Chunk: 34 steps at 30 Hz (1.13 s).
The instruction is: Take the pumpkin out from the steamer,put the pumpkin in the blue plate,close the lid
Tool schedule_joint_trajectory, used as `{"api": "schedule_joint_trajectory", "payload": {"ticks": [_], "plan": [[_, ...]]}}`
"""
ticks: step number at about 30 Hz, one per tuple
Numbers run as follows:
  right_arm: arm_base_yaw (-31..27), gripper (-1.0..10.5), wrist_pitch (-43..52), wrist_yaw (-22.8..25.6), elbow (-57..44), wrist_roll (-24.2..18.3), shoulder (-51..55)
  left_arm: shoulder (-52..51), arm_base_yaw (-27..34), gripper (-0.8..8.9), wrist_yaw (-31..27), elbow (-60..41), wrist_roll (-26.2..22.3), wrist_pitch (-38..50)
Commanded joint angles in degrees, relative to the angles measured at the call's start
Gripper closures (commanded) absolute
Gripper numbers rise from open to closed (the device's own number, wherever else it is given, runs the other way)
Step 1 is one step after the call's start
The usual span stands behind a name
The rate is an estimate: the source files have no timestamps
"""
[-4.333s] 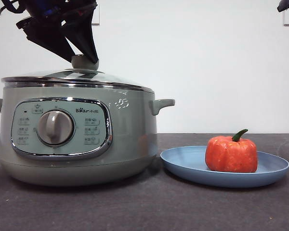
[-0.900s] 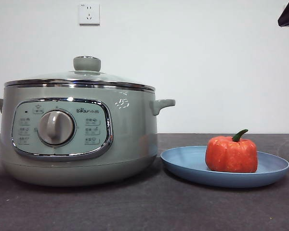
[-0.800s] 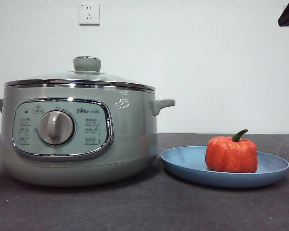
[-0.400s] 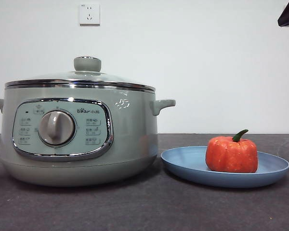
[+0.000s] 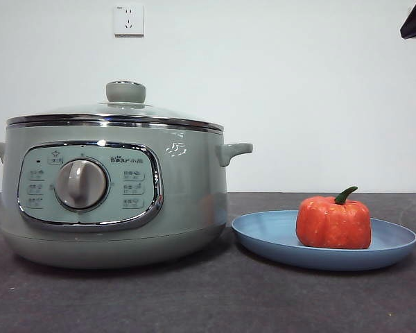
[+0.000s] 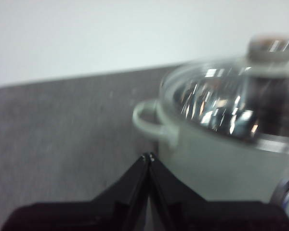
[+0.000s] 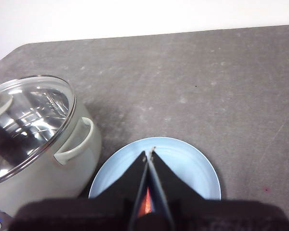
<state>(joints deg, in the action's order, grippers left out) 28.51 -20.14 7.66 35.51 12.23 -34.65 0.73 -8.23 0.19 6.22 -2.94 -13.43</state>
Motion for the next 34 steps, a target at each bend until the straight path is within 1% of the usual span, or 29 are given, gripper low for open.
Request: {"api": "schedule_joint_trajectory", "payload": {"ticks": [1,3,5,12,17,34], "plan": [[0.04,9.6,0.17,0.2,-0.42,0.35,0.07,-0.28,1.05,8.16,0.11,-3.63,0.9,2.95],[0.04,9.6,0.15,0.2,-0.42,0.35,0.07,-0.31,1.68,8.16,0.09,-5.62,1.99,4.35],[0.04,9.6,0.15,0.17,-0.42,0.35,0.07,-0.31,2.36,8.16,0.02,-6.08,3.02,3.78],[0.04,9.6,0.15,0.17,-0.42,0.35,0.07,-0.61,5.2,8.16,0.11,-6.08,3.72,3.32],[0.04,9.6,0.15,0.2,-0.42,0.35,0.07,-0.61,6.62,8.16,0.11,-6.08,6.4,2.93],[0.04,9.6,0.15,0.2,-0.42,0.35,0.07,-0.61,6.75,8.16,-0.04,-6.08,6.36,2.95]]}}
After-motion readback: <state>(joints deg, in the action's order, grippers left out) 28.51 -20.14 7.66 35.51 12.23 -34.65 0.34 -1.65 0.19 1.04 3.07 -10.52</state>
